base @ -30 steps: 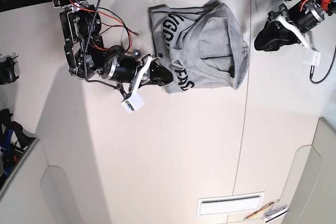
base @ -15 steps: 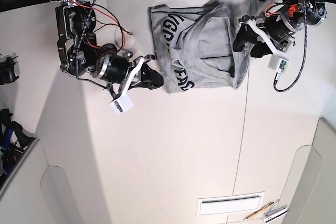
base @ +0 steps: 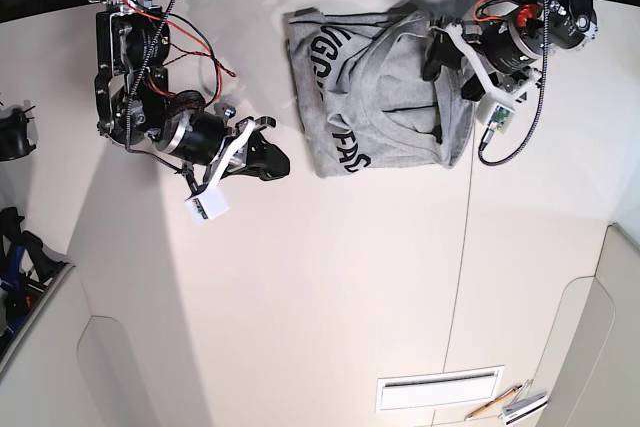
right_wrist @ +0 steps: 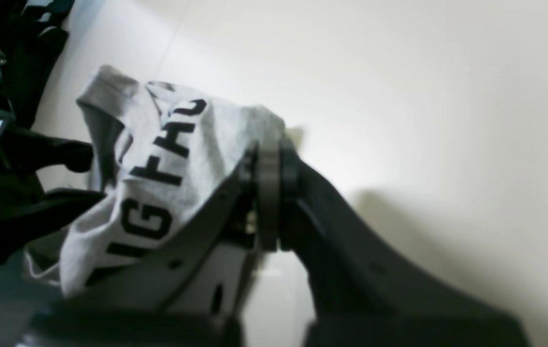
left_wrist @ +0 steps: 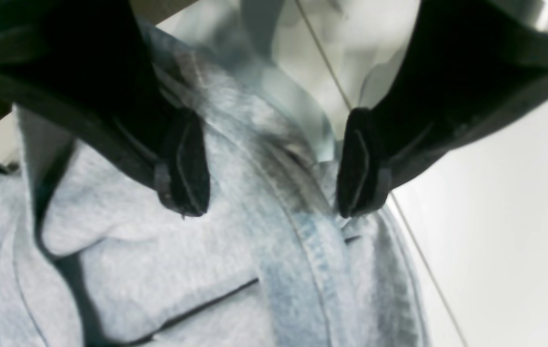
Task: Fold the T-shirt properly
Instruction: 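Pinch and smooth the stack's edges with the left gripper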
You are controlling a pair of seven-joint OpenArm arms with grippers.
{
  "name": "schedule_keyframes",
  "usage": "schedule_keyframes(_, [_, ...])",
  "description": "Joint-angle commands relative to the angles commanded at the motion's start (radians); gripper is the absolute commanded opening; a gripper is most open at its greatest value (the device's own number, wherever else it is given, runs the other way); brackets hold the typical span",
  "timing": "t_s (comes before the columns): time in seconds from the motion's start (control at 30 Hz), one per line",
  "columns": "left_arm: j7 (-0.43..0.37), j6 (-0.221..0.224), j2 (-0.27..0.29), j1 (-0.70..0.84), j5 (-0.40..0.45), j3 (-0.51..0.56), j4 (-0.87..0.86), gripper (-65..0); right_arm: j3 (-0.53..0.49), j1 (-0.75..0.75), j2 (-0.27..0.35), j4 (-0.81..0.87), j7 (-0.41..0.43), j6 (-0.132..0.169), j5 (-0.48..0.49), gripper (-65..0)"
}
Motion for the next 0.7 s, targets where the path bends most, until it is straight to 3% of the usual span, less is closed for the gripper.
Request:
schedule_keyframes(0.23, [0.004,0.019,-0.004,-0.011,0.090,-0.001,0.000,-19.7,0.000,0.000,0.000,0.000,-0.001,0.000,0.000,-65.0])
schedule_keyframes(0.37, [0.003,0.037,-0.028,-0.011,0.090,-0.017,0.000,-19.7,0.000,0.000,0.000,0.000,-0.001,0.000,0.000,-65.0])
schedule_keyframes(0.7, [0.008,0.035,-0.027,-0.011,0.033,-0.197,0.003,-19.7,0.000,0.000,0.000,0.000,-0.001,0.000,0.000,-65.0])
